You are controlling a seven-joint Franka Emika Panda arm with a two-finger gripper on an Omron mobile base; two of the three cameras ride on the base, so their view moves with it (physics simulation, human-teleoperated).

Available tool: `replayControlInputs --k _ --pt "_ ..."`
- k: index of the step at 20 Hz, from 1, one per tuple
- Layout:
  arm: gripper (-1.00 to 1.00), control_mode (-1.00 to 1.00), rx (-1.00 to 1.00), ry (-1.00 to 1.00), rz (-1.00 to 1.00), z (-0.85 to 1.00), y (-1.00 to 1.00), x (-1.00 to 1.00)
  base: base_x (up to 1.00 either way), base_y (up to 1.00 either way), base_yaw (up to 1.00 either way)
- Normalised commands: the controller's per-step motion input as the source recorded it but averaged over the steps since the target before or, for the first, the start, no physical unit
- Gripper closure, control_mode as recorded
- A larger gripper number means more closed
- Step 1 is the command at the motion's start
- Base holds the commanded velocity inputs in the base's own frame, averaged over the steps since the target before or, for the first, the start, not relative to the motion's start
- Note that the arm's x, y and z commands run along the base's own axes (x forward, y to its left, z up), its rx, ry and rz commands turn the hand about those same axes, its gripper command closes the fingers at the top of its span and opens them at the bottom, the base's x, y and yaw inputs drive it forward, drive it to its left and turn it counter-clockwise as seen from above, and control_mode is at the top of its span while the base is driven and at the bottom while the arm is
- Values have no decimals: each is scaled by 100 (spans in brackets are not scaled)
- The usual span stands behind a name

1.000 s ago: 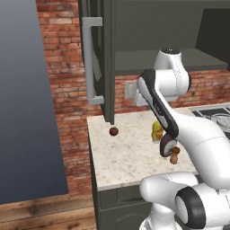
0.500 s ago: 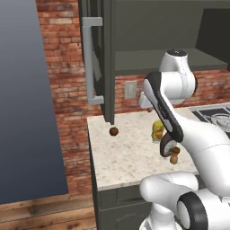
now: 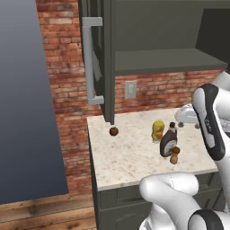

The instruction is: There are various items on the counter. Only move the condiments/shakers into the cabinet.

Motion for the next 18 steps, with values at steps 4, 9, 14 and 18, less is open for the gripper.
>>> replayControlInputs --k 4,9,14,18 --pt "-100 -100 6 1 8 -22 -21 -7 0 0 0" --pt "-100 -100 -5 3 -5 -33 0 31 0 0 0" --pt "-100 -100 -3 1 -14 -50 -15 6 0 0 0" --pt "-100 -100 -5 0 -10 -62 -8 16 0 0 0"
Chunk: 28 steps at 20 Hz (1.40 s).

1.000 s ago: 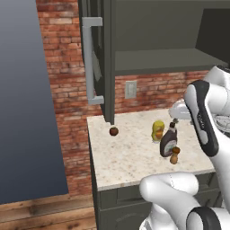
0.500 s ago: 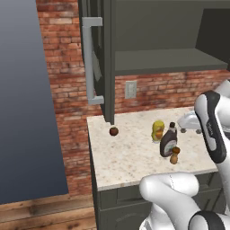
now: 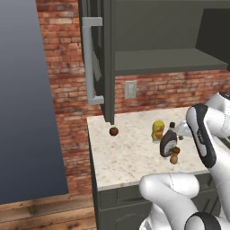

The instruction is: There are various items on the counter. Only move the condiments/shakers into the cabinet.

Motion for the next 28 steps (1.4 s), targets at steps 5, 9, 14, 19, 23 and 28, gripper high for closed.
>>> replayControlInputs --k 5,9,14,19,23,28 --pt "-100 -100 -5 1 -5 -51 0 36 0 0 0" --pt "-100 -100 -4 1 -5 -42 0 42 0 0 0" --pt "-100 -100 -2 5 -2 -34 0 31 0 0 0" --pt "-100 -100 0 10 0 -28 0 -8 0 0 0" --pt "-100 -100 0 1 0 -9 0 -7 0 0 0" --pt "-100 -100 0 0 0 -12 1 0 0 0 0"
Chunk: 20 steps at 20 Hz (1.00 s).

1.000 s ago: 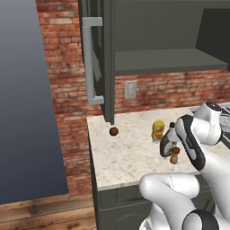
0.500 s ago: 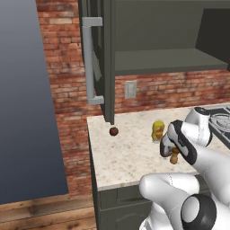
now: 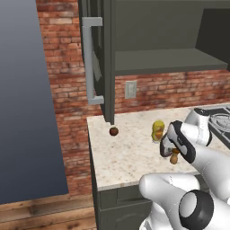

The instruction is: There are various items on the counter. Only move the condiments/shakers into the cabinet.

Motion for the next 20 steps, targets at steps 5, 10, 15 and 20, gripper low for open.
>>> replayControlInputs --k 5,10,15,20 --pt "-100 -100 -4 0 0 -23 6 0 0 0 0" --pt "-100 -100 -7 -1 0 -12 0 4 0 0 0" --pt "100 -100 -3 0 0 -2 0 0 0 0 0" --pt "100 -100 0 -8 0 28 2 -13 0 0 0"
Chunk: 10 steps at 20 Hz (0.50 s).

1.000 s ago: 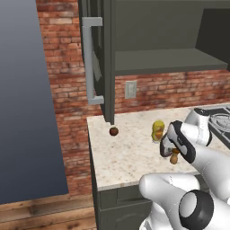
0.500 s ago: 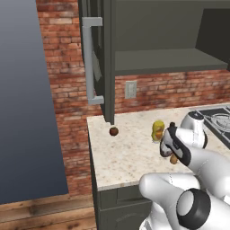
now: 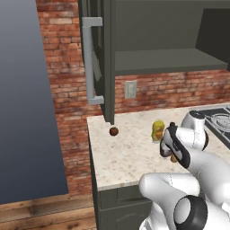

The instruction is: There are various items on the counter. Only move the condiments/shakers into the cabinet.

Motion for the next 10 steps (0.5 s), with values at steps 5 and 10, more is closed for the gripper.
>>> replayControlInputs --k 5,10 --pt "100 -100 0 0 0 100 14 -31 0 0 0" --pt "100 -100 0 0 8 100 32 -17 0 0 0"
